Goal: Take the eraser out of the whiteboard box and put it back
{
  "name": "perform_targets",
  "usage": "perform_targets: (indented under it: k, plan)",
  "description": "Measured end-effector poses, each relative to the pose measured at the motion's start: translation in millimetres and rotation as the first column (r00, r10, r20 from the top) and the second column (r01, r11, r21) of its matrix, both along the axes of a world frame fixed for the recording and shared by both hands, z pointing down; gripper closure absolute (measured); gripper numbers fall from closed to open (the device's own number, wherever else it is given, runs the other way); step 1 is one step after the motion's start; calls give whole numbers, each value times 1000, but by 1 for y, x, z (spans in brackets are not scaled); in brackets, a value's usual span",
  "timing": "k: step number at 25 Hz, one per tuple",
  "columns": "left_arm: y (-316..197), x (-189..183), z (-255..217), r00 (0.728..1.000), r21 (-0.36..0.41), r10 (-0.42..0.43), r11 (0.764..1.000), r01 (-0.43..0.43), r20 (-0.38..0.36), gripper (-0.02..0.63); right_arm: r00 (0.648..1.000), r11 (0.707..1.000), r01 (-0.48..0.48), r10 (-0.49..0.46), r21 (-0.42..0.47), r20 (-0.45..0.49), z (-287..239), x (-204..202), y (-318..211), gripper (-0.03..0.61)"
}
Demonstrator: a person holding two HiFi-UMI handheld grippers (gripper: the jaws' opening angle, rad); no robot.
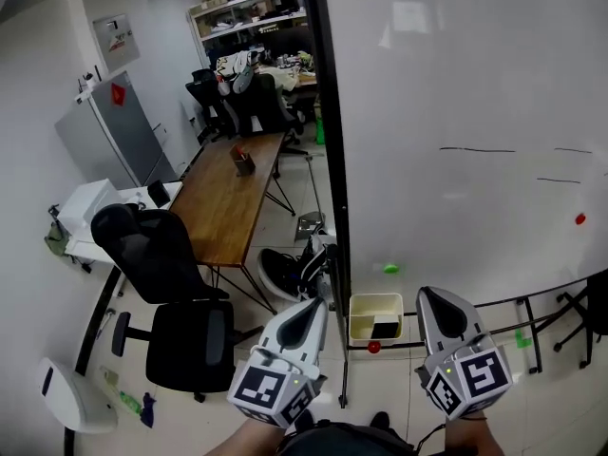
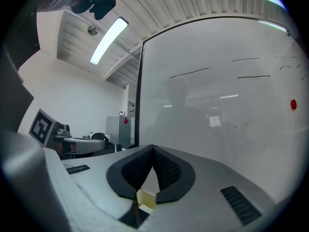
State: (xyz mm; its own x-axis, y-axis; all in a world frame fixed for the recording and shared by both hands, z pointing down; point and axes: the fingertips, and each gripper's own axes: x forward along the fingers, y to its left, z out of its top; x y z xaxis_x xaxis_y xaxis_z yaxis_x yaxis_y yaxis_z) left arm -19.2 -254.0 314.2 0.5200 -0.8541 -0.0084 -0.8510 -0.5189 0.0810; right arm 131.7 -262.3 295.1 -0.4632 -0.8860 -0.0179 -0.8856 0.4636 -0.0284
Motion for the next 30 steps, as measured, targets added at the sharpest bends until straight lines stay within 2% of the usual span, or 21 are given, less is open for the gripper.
perform_targets:
  k: [4, 8, 11, 13, 19, 21, 23, 25, 27, 30]
  plan:
    - [26, 45, -2, 999, -31, -41, 999, 42, 13, 586, 997, 998, 60, -60, -7, 43, -3, 42, 14, 551]
    - [45, 54, 8, 997, -61, -66, 996, 68, 36, 586, 992, 995, 100, -97, -31, 83, 9, 46, 21, 551]
    - [67, 43, 10, 997, -64, -75, 995, 77, 35, 586, 991, 994, 106, -102, -42, 87, 15, 36, 37, 551]
    - [91, 36, 8, 997, -39, -77, 996, 77, 16, 586, 993, 994, 99, -96, -40, 73, 12, 32, 62, 551]
    - [183, 0, 19, 998, -24, -54, 998, 54, -17, 586, 998, 999, 20, -18, -34, 52, 20, 17, 156, 551]
    - [211, -13, 27, 998, -53, -48, 998, 46, -29, 587, 999, 999, -5, 7, -46, 51, 24, 11, 187, 551]
    - [238, -31, 32, 999, -70, -34, 997, 30, -43, 586, 998, 998, -29, 32, -61, 47, 29, -2, 218, 551]
    - [258, -47, 32, 998, -54, -4, 999, 1, -58, 586, 998, 995, -49, 53, -83, 46, 34, -20, 248, 551]
    - [283, -48, 26, 997, -41, 24, 999, -27, -70, 587, 997, 994, -60, 64, -94, 41, 31, -26, 279, 551]
    - [319, -27, 15, 995, -44, 54, 997, -58, -78, 586, 996, 995, -81, 83, -66, 27, 12, -10, 318, 551]
